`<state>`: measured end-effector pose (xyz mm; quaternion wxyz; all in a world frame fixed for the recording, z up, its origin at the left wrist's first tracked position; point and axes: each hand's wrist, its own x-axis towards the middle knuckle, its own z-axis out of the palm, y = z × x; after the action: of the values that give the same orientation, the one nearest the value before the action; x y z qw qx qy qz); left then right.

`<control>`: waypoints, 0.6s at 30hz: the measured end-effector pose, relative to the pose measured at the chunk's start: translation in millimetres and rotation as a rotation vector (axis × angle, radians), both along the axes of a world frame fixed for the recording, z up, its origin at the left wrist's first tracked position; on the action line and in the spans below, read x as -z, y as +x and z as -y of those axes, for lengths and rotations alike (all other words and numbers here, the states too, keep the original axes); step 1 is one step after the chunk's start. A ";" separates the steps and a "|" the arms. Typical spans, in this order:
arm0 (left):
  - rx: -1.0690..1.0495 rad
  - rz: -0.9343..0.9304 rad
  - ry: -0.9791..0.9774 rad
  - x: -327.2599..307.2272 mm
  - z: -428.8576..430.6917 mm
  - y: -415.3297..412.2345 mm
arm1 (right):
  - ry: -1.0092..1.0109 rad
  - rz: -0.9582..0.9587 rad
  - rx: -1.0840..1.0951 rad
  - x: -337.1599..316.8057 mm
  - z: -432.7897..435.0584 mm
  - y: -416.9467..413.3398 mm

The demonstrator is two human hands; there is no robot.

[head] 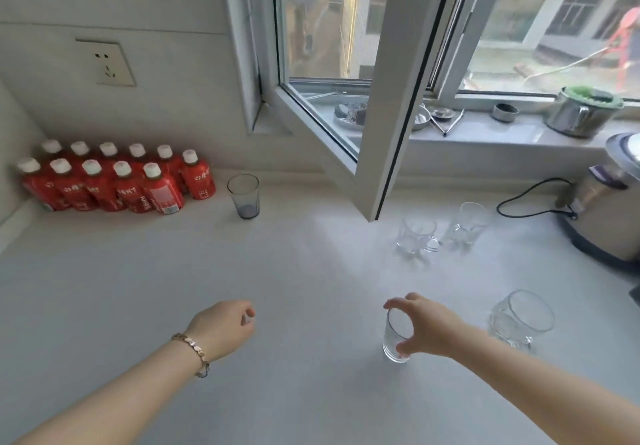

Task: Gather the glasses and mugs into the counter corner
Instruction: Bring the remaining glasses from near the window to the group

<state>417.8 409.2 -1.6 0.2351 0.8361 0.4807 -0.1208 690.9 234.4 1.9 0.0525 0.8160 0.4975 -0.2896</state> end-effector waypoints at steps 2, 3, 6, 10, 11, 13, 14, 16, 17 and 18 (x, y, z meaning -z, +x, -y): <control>-0.030 0.034 0.018 -5.1 -35.3 12.6 | 0.028 -0.003 0.023 -8.8 -31.5 -1.3; -0.070 0.063 0.015 -7.3 -53.0 18.4 | 0.054 -0.013 0.038 -12.7 -49.5 -3.0; -0.187 0.152 0.032 -11.3 -105.9 37.0 | 0.145 -0.066 0.076 -22.4 -108.8 -11.0; -0.243 0.272 0.110 -9.7 -175.7 72.1 | 0.220 -0.084 0.045 -28.2 -182.3 -18.6; -0.244 0.280 0.105 -8.3 -191.8 83.6 | 0.232 -0.090 0.042 -28.2 -196.9 -18.3; -0.245 0.234 0.086 -0.7 -222.9 104.8 | 0.236 -0.097 0.032 -25.8 -221.5 -16.1; -0.242 0.191 0.072 3.7 -235.5 113.7 | 0.231 -0.095 0.024 -24.5 -231.4 -15.0; -0.226 0.117 0.053 12.8 -253.1 125.2 | 0.229 -0.090 0.017 -21.4 -246.2 -12.9; -0.224 0.098 0.063 16.1 -257.9 128.6 | 0.231 -0.089 0.018 -19.5 -251.2 -11.7; -0.234 0.093 0.086 18.5 -260.4 129.7 | 0.230 -0.092 0.021 -17.3 -254.3 -10.8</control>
<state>547.5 669.6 -20.1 0.2337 0.7882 0.5683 -0.0329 680.1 488.6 19.3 -0.0674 0.8078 0.5206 -0.2681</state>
